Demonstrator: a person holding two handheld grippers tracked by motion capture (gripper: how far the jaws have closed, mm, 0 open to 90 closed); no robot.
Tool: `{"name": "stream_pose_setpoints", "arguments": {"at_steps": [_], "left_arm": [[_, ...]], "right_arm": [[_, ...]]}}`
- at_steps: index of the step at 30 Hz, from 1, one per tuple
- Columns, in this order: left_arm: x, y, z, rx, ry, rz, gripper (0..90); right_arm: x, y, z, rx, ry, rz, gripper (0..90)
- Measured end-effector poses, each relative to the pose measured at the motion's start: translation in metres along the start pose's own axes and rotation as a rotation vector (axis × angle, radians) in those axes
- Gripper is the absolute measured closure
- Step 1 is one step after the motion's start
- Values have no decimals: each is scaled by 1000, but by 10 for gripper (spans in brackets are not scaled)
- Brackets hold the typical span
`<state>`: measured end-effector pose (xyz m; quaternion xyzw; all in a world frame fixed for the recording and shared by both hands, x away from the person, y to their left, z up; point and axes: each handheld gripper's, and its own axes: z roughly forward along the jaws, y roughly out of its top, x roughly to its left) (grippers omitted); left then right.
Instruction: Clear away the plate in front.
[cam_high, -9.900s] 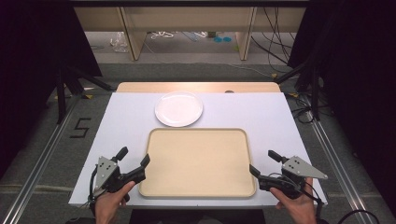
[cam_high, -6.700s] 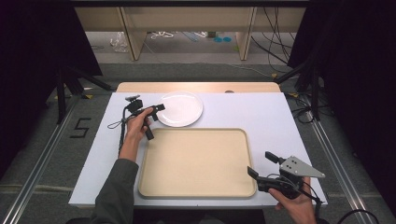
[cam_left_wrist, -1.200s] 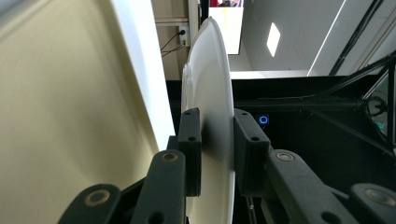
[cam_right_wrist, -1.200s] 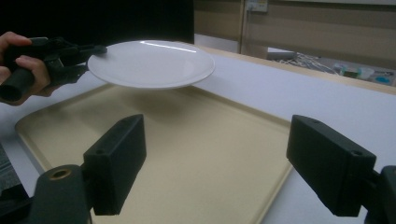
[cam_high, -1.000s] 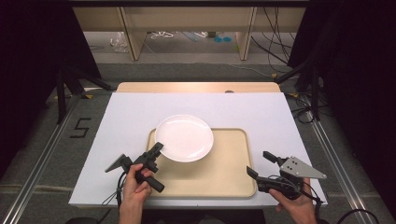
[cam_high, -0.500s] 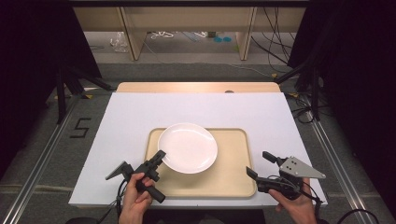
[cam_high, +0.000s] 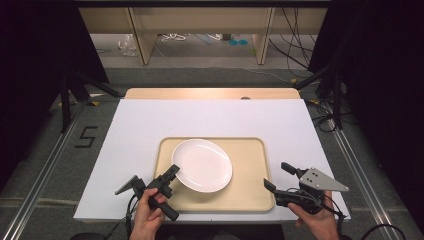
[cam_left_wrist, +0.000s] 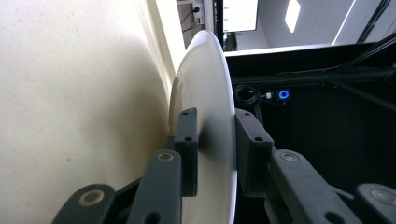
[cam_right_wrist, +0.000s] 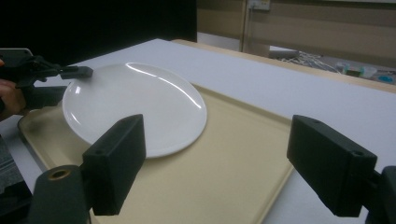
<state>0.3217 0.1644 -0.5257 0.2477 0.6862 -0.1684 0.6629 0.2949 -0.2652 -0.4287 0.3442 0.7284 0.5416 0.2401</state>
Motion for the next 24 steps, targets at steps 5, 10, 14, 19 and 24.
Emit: {"name": "stream_pose_setpoints", "arguments": {"at_steps": [5, 10, 14, 19, 24], "left_arm": [[-2, -1, -1, -18, 19, 43, 750], [-4, -2, -2, -37, 87, 149, 780], [-3, -5, -2, -31, 135, 243, 791], [-1, -10, 2, -19, 177, 281, 802], [-5, -12, 1, -38, 225, 362, 771]], "right_arm": [[0, 0, 0, 0, 0, -6, 205], [0, 0, 0, 2, 0, -4, 205], [2, 0, 0, 10, 11, 22, 205], [2, 1, -1, 21, 7, 15, 205], [1, 1, -1, 16, 1, 13, 205]]}}
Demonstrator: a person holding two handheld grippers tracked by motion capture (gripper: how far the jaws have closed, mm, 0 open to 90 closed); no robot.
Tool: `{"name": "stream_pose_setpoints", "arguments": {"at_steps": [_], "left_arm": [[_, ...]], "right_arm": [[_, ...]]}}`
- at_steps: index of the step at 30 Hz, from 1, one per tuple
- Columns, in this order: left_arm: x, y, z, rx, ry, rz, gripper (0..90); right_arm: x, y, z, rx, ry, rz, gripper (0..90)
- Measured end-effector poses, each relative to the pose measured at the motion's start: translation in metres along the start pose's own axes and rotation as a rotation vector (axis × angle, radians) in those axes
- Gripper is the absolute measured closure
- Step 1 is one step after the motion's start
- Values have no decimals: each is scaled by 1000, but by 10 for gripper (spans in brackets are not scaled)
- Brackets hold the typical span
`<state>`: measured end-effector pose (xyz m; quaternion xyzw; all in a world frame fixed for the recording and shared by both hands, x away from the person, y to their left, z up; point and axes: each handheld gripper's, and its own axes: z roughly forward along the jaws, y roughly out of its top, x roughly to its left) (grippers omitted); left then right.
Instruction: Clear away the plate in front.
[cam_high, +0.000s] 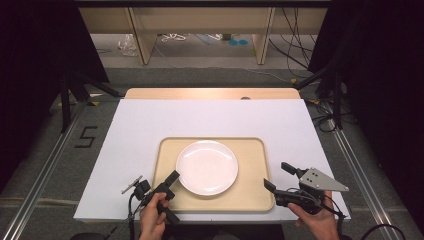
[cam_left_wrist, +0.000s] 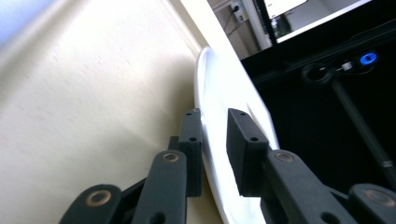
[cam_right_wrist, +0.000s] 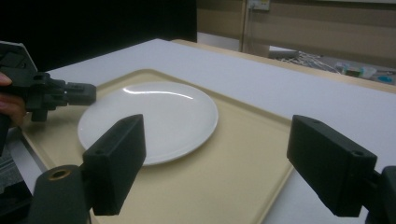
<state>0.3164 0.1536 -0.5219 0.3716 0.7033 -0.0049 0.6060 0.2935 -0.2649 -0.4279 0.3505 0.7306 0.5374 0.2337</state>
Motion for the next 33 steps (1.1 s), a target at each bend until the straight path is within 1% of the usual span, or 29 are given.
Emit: {"name": "stream_pose_setpoints", "arguments": {"at_steps": [1, 2, 3, 4, 5, 6, 7, 8, 9, 10, 11, 12, 13, 14, 15, 17, 18, 19, 20, 21, 22, 23, 25, 27, 28, 29, 30, 31, 33], "left_arm": [[-1, 1, 0, -3, -3, 5, 754], [-3, 1, -1, -8, 2, 26, 738], [-5, 2, -1, -16, 5, 40, 727], [-5, 2, -1, -13, 6, 48, 719], [-4, 3, -2, -10, 14, 69, 708], [-5, 4, -2, -12, 20, 103, 698], [-6, 6, -2, -17, 17, 127, 689], [-7, 8, -3, -21, 12, 156, 680], [-8, 10, -4, -27, 19, 196, 667], [-8, 13, -6, -37, 35, 245, 658], [-9, 16, -9, -36, 39, 295, 647], [-11, 18, -11, -39, 36, 314, 627], [-13, 20, -12, -63, 39, 316, 602], [-14, 22, -14, -71, 43, 333, 574], [-15, 24, -15, -71, 40, 349, 557], [-16, 28, -17, -65, 52, 390, 523], [-16, 30, -18, -51, 52, 417, 495], [-16, 31, -19, -46, 54, 430, 470], [-16, 32, -19, -49, 58, 440, 455], [-17, 34, -20, -32, 59, 474, 440], [-17, 35, -20, -27, 57, 494, 427], [-17, 36, -22, -32, 62, 512, 426], [-18, 39, -23, -26, 72, 558, 392], [-18, 43, -25, -28, 74, 568, 369], [-17, 44, -26, -26, 74, 581, 357], [-16, 46, -27, -21, 61, 597, 345], [-15, 47, -27, -15, 46, 602, 340], [-14, 48, -28, -9, 42, 614, 331], [-13, 50, -29, -8, 55, 640, 313]], "right_arm": [[0, 0, 1, -5, 6, 6, 205], [-1, 0, 1, -15, 0, -15, 205], [-1, 0, 2, -19, 2, -17, 205], [0, -1, 2, -16, 9, -2, 205], [0, 0, 0, 10, 10, 3, 205], [0, 0, 0, 9, 6, 5, 205], [0, -1, 1, -9, 8, 9, 205], [0, -1, 1, -9, 9, 8, 205], [-1, -1, 2, -26, -1, -16, 205], [-1, 0, 0, -13, -8, -18, 205], [-1, 0, 0, -13, -6, -14, 205], [-1, 0, 0, -7, -4, -9, 205], [0, -1, 1, -6, 9, 10, 205], [-1, -1, 1, -20, -2, -14, 205], [0, 0, 0, -6, -2, -1, 205], [0, 0, 0, -2, -3, 0, 205], [0, -1, 1, -9, 8, 5, 205], [-1, -1, 1, -21, -3, -16, 205], [-1, 0, 1, -16, -6, -18, 205], [-1, 0, 0, -14, -8, -18, 205], [-1, 0, 1, -19, -6, -18, 205], [-1, -1, 2, -27, -1, -17, 205], [-1, 0, 0, -9, -6, -20, 205], [-1, 0, 1, -18, -6, -16, 205], [-1, 0, 0, -13, -6, -16, 205], [-1, 0, 0, -13, -10, -17, 205], [-1, -1, 0, -13, -8, -17, 205], [-1, 0, 0, -13, -8, -17, 205], [-1, 0, 0, -13, -8, -16, 205]]}}
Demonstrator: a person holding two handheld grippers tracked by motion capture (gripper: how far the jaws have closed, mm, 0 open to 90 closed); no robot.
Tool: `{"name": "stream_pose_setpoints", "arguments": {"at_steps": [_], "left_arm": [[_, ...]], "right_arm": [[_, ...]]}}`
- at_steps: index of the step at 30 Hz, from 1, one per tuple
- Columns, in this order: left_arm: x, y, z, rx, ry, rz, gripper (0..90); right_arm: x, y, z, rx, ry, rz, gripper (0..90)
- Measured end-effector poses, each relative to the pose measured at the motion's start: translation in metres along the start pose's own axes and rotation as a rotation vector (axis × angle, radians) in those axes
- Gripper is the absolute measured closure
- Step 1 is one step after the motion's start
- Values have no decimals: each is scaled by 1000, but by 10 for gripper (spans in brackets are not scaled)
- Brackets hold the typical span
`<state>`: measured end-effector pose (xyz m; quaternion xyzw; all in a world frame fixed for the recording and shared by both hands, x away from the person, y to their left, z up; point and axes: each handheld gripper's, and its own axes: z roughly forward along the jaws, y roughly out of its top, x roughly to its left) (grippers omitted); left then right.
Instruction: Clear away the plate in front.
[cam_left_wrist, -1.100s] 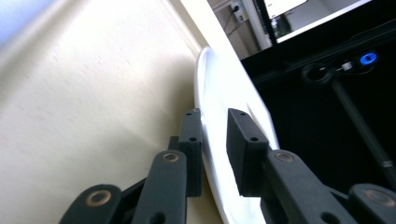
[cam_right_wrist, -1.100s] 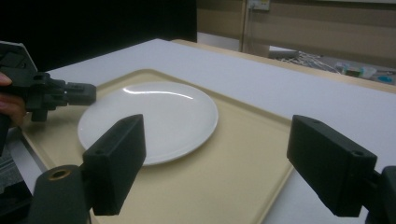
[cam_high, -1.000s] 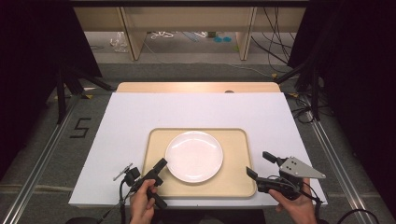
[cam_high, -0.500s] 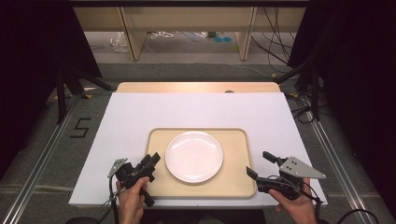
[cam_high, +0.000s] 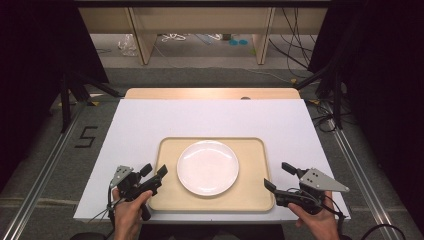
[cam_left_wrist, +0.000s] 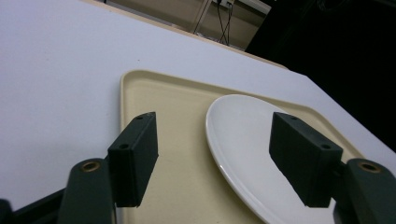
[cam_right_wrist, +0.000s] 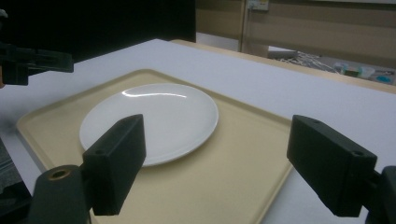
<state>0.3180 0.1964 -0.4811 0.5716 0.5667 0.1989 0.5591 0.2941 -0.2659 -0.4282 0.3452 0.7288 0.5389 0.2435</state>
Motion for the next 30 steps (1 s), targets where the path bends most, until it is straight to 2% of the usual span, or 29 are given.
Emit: {"name": "stream_pose_setpoints", "arguments": {"at_steps": [6, 12, 14, 15, 17, 18, 23, 24, 30], "left_arm": [[3, 4, -4, -22, 1, 7, 274], [3, 6, -7, -41, 15, 21, 179], [4, 6, -7, -42, 20, 29, 155], [4, 6, -8, -44, 20, 29, 155], [4, 6, -9, -44, 13, 48, 154], [4, 6, -9, -48, 8, 53, 154], [3, 7, -11, -55, -3, 54, 153], [3, 7, -11, -56, -3, 54, 154], [1, 7, -11, -56, -7, 58, 153]], "right_arm": [[0, 0, 0, 2, 0, 0, 205], [0, 0, 0, 1, -1, 1, 205], [2, 0, -1, 11, 15, 24, 205], [1, 0, -1, 22, 12, 20, 205], [1, 0, -1, 8, 4, 17, 205], [2, 0, -2, 23, 3, 20, 205], [3, 0, -1, 11, 0, 17, 205], [1, 0, -1, -2, -7, -1, 205], [1, 0, -1, 0, -5, -3, 205]]}}
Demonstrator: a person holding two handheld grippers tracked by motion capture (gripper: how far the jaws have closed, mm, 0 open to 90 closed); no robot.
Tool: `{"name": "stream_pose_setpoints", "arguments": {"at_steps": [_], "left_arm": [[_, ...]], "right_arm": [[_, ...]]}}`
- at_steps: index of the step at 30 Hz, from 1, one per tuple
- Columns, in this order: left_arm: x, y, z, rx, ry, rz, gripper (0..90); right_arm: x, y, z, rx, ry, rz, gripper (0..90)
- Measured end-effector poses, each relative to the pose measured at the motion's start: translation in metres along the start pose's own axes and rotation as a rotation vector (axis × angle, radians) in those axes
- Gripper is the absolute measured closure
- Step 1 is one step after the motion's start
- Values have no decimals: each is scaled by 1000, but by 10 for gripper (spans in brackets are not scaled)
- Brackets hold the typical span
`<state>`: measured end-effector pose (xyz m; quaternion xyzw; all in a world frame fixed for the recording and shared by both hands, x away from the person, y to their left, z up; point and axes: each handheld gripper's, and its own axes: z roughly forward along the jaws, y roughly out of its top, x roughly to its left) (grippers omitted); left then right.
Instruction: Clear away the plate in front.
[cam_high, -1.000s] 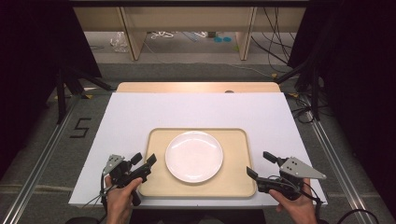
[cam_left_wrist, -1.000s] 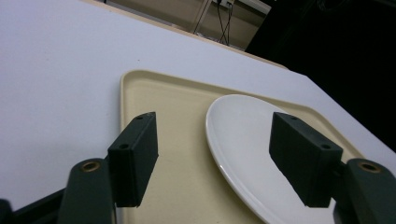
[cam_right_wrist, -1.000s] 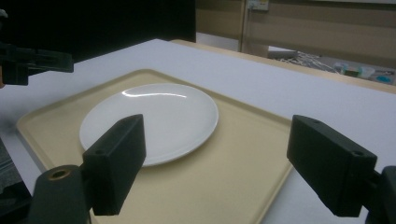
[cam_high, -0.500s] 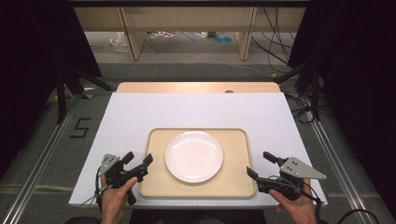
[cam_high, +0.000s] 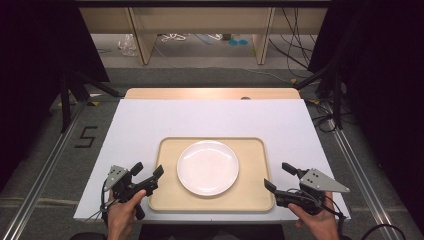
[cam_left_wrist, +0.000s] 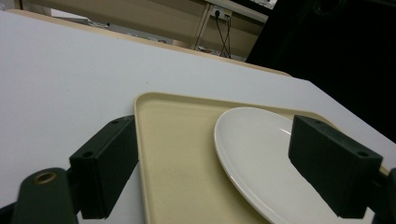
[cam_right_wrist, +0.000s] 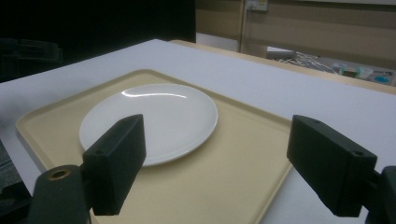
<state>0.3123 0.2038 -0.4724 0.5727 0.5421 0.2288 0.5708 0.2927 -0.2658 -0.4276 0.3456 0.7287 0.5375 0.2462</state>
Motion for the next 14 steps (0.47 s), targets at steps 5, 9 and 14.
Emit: {"name": "stream_pose_setpoints", "arguments": {"at_steps": [5, 9, 14], "left_arm": [[-1, 0, 0, -4, 1, -2, 153], [-1, 1, -1, -5, 0, -1, 153], [-1, 1, 0, -9, 1, -5, 153]], "right_arm": [[0, 0, 0, -1, -2, 2, 205], [0, 0, -1, 10, -8, 0, 205], [-1, -1, 0, 11, -10, 4, 201]]}}
